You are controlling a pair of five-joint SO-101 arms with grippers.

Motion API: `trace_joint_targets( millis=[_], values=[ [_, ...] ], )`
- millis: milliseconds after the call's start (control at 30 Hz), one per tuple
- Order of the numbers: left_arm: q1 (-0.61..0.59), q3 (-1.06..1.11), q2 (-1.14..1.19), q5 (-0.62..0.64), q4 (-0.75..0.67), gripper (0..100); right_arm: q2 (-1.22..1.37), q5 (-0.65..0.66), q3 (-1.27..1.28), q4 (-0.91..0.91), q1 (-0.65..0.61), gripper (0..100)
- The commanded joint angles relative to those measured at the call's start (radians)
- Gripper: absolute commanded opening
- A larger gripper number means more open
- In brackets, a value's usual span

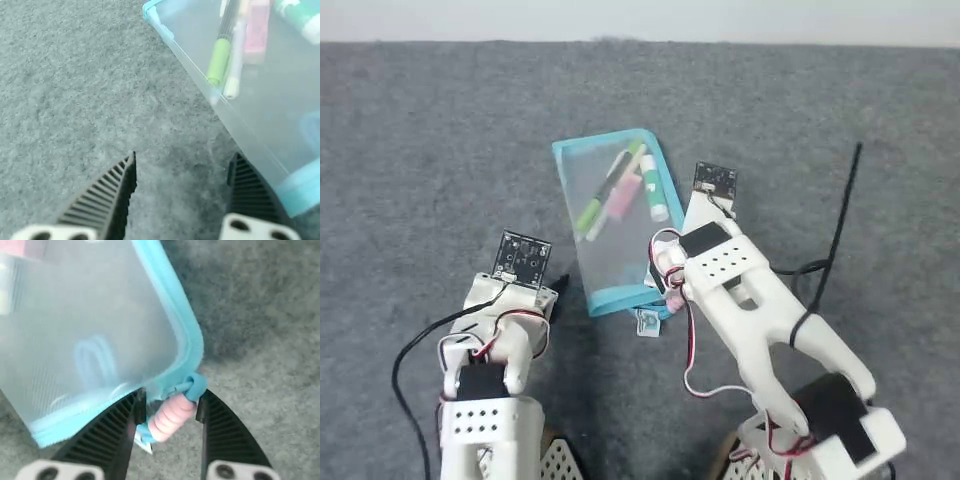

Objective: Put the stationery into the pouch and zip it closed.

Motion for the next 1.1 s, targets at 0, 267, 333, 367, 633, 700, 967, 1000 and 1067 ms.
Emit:
trace_joint_targets(
  millis=[0,267,333,367,633,700,967,1000,1067],
  values=[
    [-0.006,-0.004,0.008,0.017,-0.035,28,0.013,-0.011,-0.015,-0.064,0.013,16.9],
    [-0.006,-0.002,0.008,0.017,-0.035,28,0.018,0.028,-0.012,-0.03,0.012,16.9],
    [-0.006,-0.002,0.008,0.017,-0.035,28,0.018,0.103,-0.012,-0.004,0.004,16.9],
    [-0.006,-0.002,0.008,0.017,-0.035,28,0.018,0.133,-0.012,0.002,0.005,16.1],
    [-0.006,-0.002,0.008,0.017,-0.035,28,0.018,0.31,-0.017,-0.005,0.024,1.2],
    [-0.006,-0.002,0.008,0.017,-0.035,28,0.018,0.347,-0.021,-0.018,0.056,1.4],
    [-0.011,-0.019,0.008,0.017,-0.035,18,-0.11,0.787,-0.115,0.059,0.15,0.6],
    [-0.014,-0.041,0.008,0.017,-0.026,15,-0.151,0.789,-0.132,0.082,0.15,0.6],
    [-0.015,-0.093,0.008,0.023,0.029,10,-0.24,0.792,-0.147,0.102,0.147,0.6]
  ],
)
